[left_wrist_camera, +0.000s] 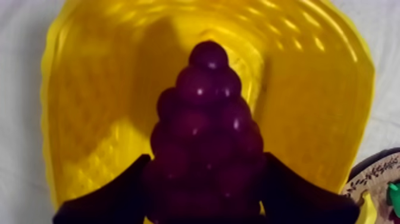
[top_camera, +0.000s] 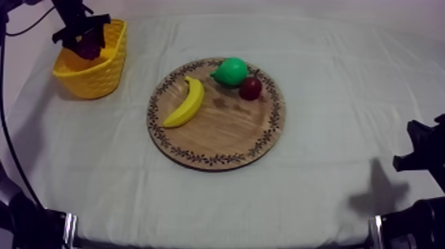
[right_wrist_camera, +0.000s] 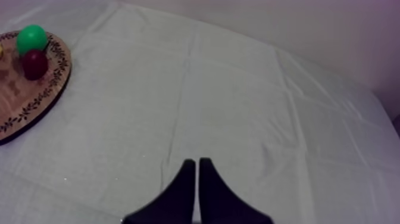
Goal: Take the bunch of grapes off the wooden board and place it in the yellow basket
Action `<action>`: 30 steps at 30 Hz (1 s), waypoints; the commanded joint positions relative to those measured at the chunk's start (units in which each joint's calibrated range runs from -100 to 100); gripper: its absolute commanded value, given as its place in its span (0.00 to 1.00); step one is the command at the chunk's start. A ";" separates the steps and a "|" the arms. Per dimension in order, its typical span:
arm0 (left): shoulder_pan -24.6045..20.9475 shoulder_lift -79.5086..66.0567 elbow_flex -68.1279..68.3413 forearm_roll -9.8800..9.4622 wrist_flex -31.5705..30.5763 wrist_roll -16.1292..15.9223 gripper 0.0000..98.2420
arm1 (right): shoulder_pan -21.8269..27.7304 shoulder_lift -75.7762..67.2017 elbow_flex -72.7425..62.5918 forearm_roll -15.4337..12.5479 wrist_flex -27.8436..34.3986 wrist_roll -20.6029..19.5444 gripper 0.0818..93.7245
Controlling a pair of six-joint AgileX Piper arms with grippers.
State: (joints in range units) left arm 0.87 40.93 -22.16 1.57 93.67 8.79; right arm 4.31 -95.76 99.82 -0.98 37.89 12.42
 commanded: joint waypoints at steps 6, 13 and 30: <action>-0.42 0.24 0.13 0.19 -0.40 -0.09 0.93 | -0.02 0.00 -0.04 0.03 0.02 0.01 0.00; -0.31 -2.50 1.50 0.34 -1.28 0.10 0.97 | -0.02 0.00 -0.04 0.03 0.02 0.01 0.00; 3.00 -28.98 21.97 0.01 -9.29 0.71 0.40 | -0.02 0.00 -0.04 0.03 0.02 0.01 0.00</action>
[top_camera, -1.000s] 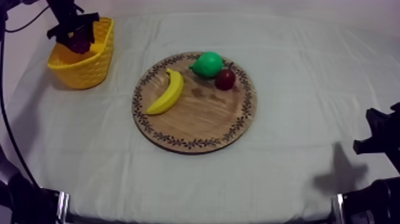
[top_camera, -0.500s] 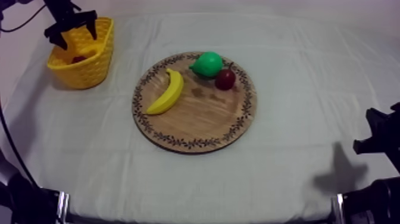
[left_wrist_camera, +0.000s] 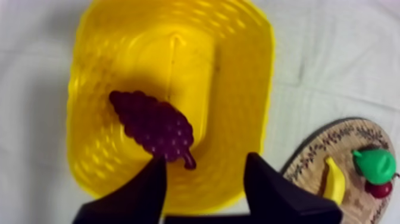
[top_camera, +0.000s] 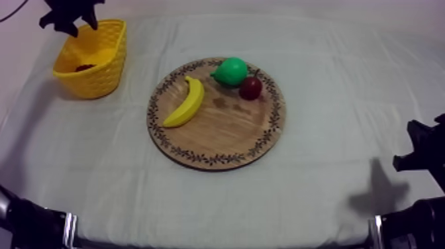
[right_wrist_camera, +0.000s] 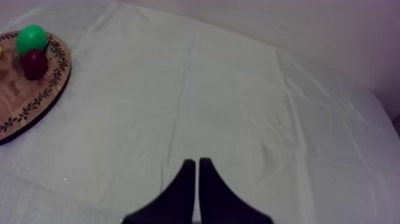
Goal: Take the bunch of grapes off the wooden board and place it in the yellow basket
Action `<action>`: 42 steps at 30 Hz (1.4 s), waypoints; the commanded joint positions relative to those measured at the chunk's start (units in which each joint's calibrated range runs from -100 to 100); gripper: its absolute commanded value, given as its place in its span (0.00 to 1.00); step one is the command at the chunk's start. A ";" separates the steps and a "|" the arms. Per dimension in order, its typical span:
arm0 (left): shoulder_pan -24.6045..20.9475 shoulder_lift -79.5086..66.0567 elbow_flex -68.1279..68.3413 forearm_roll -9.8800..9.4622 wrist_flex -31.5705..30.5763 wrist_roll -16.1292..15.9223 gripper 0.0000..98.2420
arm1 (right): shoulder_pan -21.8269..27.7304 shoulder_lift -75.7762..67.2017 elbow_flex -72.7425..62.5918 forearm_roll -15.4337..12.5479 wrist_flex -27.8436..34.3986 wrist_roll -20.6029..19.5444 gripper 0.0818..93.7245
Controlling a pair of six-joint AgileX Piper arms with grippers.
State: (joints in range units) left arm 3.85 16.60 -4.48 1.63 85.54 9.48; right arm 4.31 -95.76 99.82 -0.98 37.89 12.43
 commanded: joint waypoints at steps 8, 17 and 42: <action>-0.08 -20.76 20.79 -0.46 -9.18 -1.38 0.26 | -0.02 0.00 -0.04 0.03 0.02 0.00 0.00; 0.40 -42.22 41.99 -3.46 -19.86 0.35 0.11 | -0.02 0.00 -0.04 0.03 0.02 0.00 0.00; 4.27 -103.11 96.22 1.10 -41.85 -12.07 0.00 | -0.02 0.00 -0.04 0.03 0.02 0.00 0.00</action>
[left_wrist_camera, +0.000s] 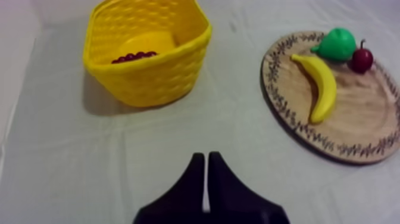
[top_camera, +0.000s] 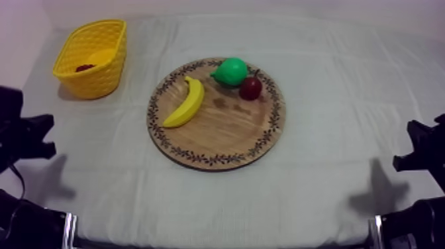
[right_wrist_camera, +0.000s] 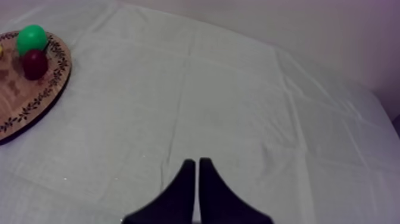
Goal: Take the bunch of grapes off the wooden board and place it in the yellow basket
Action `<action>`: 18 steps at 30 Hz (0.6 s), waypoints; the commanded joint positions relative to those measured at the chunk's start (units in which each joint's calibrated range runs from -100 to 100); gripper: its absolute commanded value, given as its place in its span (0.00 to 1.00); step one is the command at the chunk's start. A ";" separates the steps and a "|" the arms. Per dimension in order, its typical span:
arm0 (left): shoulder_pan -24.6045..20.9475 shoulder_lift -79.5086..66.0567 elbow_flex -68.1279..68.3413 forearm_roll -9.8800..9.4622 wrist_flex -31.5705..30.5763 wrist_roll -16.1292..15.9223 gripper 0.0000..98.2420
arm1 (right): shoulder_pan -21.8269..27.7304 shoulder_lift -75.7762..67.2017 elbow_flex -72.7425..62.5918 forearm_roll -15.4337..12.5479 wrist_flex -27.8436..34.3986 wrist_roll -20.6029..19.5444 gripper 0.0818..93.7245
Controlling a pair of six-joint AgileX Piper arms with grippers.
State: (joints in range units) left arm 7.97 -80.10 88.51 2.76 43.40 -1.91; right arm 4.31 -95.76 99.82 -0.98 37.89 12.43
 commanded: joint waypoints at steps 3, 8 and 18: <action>1.01 -10.38 4.31 -0.16 1.41 -1.61 0.00 | -0.02 0.00 -0.04 0.03 0.02 0.00 0.00; 2.55 -14.05 4.93 -0.56 2.21 -0.35 0.00 | -0.02 0.00 -0.04 0.03 0.02 0.00 0.00; 3.04 -19.30 8.81 -3.35 -4.12 6.15 0.00 | -0.02 0.00 -0.04 0.03 0.02 0.00 0.00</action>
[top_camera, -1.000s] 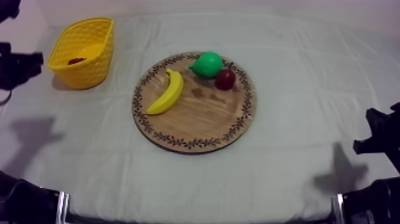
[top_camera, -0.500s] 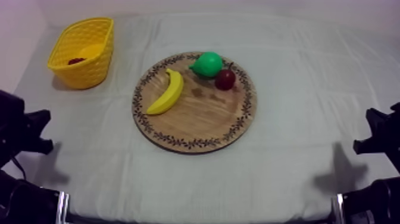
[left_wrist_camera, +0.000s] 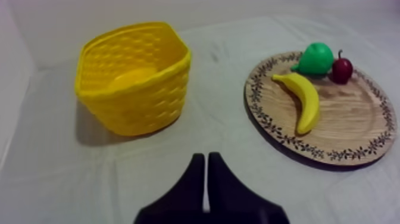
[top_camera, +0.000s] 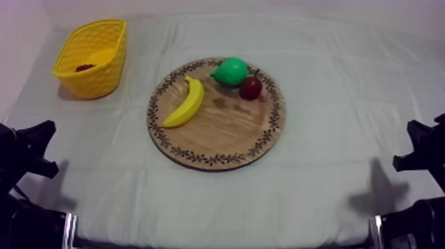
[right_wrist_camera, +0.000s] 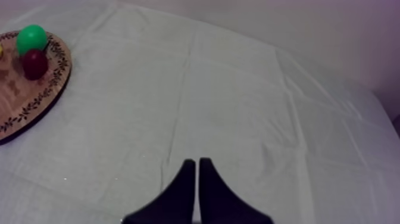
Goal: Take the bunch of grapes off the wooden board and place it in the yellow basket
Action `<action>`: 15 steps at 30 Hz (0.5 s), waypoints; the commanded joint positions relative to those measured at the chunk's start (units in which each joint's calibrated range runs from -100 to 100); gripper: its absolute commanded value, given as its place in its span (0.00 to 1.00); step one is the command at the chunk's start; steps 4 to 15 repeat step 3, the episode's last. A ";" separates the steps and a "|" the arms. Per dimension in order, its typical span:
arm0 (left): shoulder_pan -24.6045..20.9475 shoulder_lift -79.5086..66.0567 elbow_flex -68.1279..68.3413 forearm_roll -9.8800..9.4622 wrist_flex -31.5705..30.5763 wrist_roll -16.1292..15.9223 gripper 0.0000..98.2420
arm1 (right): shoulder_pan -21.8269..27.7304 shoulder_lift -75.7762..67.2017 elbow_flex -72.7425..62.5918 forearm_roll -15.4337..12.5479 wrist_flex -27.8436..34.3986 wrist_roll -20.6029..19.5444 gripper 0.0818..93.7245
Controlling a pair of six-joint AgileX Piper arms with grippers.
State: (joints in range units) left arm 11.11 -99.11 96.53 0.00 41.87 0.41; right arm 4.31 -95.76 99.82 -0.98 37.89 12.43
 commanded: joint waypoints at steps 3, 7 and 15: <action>-0.61 -0.68 2.17 -1.50 -5.97 7.57 0.00 | -0.02 0.00 -0.04 0.03 0.02 0.00 0.00; -0.61 -0.68 2.17 -1.50 -5.97 7.57 0.00 | -0.02 0.00 -0.04 0.03 0.02 0.00 0.00; -0.61 -0.68 2.17 -1.50 -5.97 7.57 0.00 | -0.02 0.00 -0.04 0.03 0.02 0.00 0.00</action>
